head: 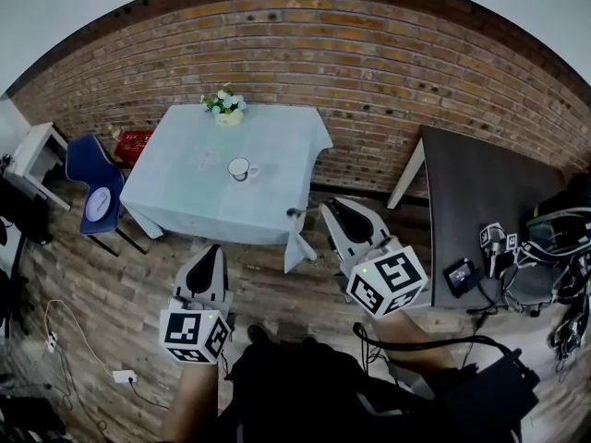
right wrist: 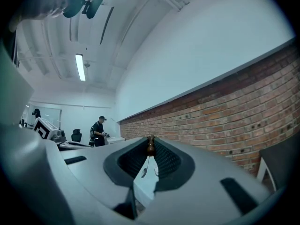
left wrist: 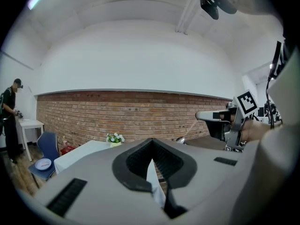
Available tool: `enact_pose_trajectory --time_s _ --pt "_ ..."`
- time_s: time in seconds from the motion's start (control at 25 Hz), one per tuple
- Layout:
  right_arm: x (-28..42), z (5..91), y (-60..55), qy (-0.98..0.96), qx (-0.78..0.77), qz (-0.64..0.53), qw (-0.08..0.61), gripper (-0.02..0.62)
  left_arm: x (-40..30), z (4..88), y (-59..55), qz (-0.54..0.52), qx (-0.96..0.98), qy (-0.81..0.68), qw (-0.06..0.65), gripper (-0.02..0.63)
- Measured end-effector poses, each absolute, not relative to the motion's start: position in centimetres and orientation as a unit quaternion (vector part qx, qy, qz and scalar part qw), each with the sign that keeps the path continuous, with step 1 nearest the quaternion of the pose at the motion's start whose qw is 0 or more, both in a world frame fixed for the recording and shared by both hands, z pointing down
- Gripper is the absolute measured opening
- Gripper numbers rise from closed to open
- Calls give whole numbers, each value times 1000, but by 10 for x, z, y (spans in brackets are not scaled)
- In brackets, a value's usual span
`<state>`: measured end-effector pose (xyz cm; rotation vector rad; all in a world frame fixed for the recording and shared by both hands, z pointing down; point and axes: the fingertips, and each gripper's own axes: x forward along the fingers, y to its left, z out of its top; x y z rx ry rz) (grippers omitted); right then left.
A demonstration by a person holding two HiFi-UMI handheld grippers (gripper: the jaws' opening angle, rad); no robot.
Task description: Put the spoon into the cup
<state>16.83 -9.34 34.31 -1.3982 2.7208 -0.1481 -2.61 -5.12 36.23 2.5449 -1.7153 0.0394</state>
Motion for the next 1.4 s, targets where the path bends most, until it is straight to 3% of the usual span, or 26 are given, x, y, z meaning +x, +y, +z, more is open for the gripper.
enact_pose_trajectory --time_s 1.4 --pt "47 358 -288 841 -537 -64 -1 52 -160 387 -250 -24 863 -500 74 9"
